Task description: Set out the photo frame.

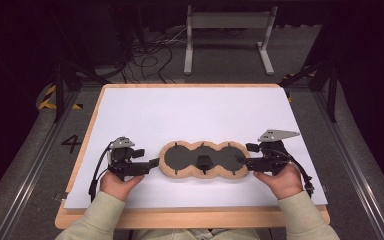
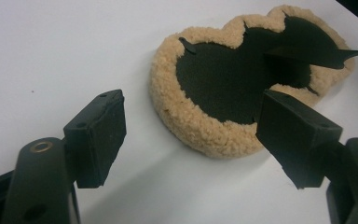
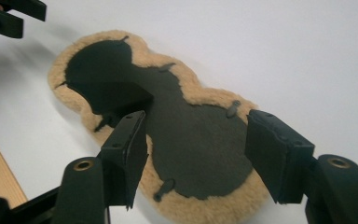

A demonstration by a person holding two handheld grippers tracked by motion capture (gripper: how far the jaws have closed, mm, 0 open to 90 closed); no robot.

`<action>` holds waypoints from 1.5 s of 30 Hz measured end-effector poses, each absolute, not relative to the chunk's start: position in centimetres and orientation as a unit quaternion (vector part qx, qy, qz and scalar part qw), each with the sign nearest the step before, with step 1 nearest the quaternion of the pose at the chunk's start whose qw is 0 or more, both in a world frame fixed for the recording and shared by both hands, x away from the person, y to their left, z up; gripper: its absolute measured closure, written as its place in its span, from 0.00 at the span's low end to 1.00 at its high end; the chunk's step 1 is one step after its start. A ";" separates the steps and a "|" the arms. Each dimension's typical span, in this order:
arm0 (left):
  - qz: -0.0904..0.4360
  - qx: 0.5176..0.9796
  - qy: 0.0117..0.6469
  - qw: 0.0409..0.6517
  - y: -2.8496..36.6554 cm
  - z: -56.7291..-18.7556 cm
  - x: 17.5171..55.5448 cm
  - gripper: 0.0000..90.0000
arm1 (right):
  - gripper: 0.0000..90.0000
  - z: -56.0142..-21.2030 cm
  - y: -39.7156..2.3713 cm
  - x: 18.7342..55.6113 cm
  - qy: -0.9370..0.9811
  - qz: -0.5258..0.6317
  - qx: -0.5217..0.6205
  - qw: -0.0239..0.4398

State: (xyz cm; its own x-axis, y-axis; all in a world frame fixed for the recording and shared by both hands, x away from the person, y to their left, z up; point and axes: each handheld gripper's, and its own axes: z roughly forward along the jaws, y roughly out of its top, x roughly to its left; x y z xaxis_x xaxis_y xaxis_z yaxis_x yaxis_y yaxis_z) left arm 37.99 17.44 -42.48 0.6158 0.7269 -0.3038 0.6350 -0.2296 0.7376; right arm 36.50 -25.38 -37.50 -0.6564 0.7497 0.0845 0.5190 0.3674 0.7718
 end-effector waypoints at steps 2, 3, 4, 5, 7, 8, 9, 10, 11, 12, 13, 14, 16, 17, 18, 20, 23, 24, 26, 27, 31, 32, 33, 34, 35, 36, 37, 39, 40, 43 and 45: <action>0.041 0.783 0.441 0.436 17.3 -42.7 38.2 0.27 | 0.39 -37.8 -25.8 36.8 0.810 0.403 0.402 0.138; 0.038 0.785 0.441 0.434 17.3 -42.9 38.3 0.27 | 0.37 -37.9 -26.0 36.9 0.808 0.402 0.410 0.136; 0.036 0.785 0.444 0.431 17.3 -43.0 38.5 0.26 | 0.35 -38.1 -26.2 37.1 0.805 0.400 0.417 0.135; 0.036 0.785 0.444 0.431 17.3 -43.0 38.5 0.25 | 0.34 -38.3 -26.4 37.2 0.802 0.400 0.424 0.134; 0.021 0.781 0.456 0.426 17.1 -43.4 38.8 0.24 | 0.32 -38.7 -26.8 37.6 0.796 0.397 0.438 0.128; 0.019 0.782 0.457 0.424 17.0 -43.6 39.0 0.24 | 0.32 -38.9 -27.0 37.8 0.794 0.394 0.446 0.124; 0.015 0.782 0.459 0.421 16.9 -43.7 39.1 0.24 | 0.32 -39.2 -27.1 37.9 0.793 0.392 0.450 0.121; 0.015 0.782 0.459 0.421 16.9 -43.7 39.1 0.24 | 0.31 -39.4 -27.2 38.1 0.793 0.390 0.453 0.119; 0.013 0.784 0.461 0.416 16.9 -43.9 39.2 0.24 | 0.31 -39.4 -27.2 38.1 0.793 0.390 0.453 0.119; 0.006 0.782 0.465 0.415 16.8 -44.0 39.4 0.24 | 0.31 -39.7 -27.3 38.3 0.792 0.387 0.458 0.116; -0.003 0.782 0.468 0.411 16.8 -44.3 39.6 0.24 | 0.30 -40.3 -27.5 38.7 0.790 0.381 0.468 0.108; -0.009 0.781 0.471 0.410 16.8 -44.4 39.7 0.24 | 0.30 -40.3 -27.5 38.7 0.790 0.381 0.468 0.108; -0.024 0.778 0.478 0.408 16.7 -44.7 40.0 0.24 | 0.29 -40.7 -27.6 39.0 0.788 0.376 0.477 0.100; -0.032 0.777 0.482 0.405 16.6 -44.8 40.1 0.24 | 0.28 -41.0 -27.6 39.2 0.788 0.373 0.481 0.094; -0.031 0.779 0.481 0.402 16.6 -45.0 40.2 0.24 | 0.27 -41.3 -27.6 39.4 0.790 0.367 0.483 0.089; -0.038 0.781 0.481 0.396 16.4 -45.2 40.4 0.23 | 0.27 -41.6 -27.5 39.6 0.791 0.360 0.488 0.083; -0.047 0.776 0.487 0.398 16.1 -45.4 40.6 0.22 | 0.26 -41.9 -27.5 39.8 0.787 0.356 0.498 0.077; -0.051 0.774 0.491 0.398 16.2 -45.4 40.7 0.22 | 0.26 -42.1 -27.5 39.9 0.785 0.355 0.503 0.072; -0.057 0.769 0.494 0.401 16.2 -45.4 40.7 0.21 | 0.25 -42.4 -27.6 40.0 0.782 0.354 0.509 0.061; -0.059 0.769 0.495 0.401 16.2 -45.4 40.7 0.21 | 0.25 -42.6 -27.6 40.1 0.781 0.354 0.512 0.054; -0.075 0.767 0.492 0.405 16.0 -45.4 40.6 0.21 | 0.24 -42.9 -27.6 40.2 0.779 0.354 0.517 0.038; -0.082 0.767 0.491 0.405 15.8 -45.4 40.6 0.21 | 0.24 -43.0 -27.5 40.2 0.779 0.353 0.518 0.034; -0.085 0.767 0.490 0.406 15.7 -45.4 40.6 0.21 | 0.23 -43.2 -27.4 40.3 0.780 0.349 0.519 0.029; -0.088 0.768 0.487 0.406 15.5 -45.4 40.6 0.21 | 0.23 -43.3 -27.3 40.3 0.781 0.347 0.519 0.027; -0.092 0.769 0.485 0.407 15.4 -45.4 40.5 0.22 | 0.23 -43.5 -27.2 40.4 0.781 0.345 0.520 0.022; -0.092 0.769 0.485 0.407 15.4 -45.4 40.5 0.22 | 0.22 -43.6 -27.2 40.4 0.781 0.344 0.521 0.017; -0.097 0.770 0.483 0.406 15.3 -45.5 40.5 0.22 | 0.22 -43.7 -27.1 40.4 0.782 0.343 0.521 0.014; -0.108 0.770 0.479 0.408 15.0 -45.5 40.4 0.22 | 0.22 -43.8 -27.0 40.4 0.781 0.342 0.522 0.012; -0.111 0.772 0.474 0.407 14.9 -45.5 40.4 0.23 | 0.22 -43.8 -27.0 40.4 0.782 0.342 0.521 0.013; -0.109 0.780 0.469 0.399 14.2 -45.3 40.0 0.22 | 0.22 -43.8 -26.8 40.4 0.783 0.342 0.520 0.014; -0.111 0.779 0.472 0.398 14.1 -45.3 40.1 0.21 | 0.21 -43.8 -26.8 40.3 0.783 0.341 0.520 0.012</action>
State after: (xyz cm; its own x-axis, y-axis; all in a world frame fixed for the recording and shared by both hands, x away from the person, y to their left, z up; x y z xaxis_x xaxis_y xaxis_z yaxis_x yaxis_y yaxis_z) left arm 40.09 14.13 -45.32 0.5301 0.6462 -0.5490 0.8233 -0.2375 0.5155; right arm 40.33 -26.76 -43.79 -0.4593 0.8223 0.3359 0.8064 0.2273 0.5460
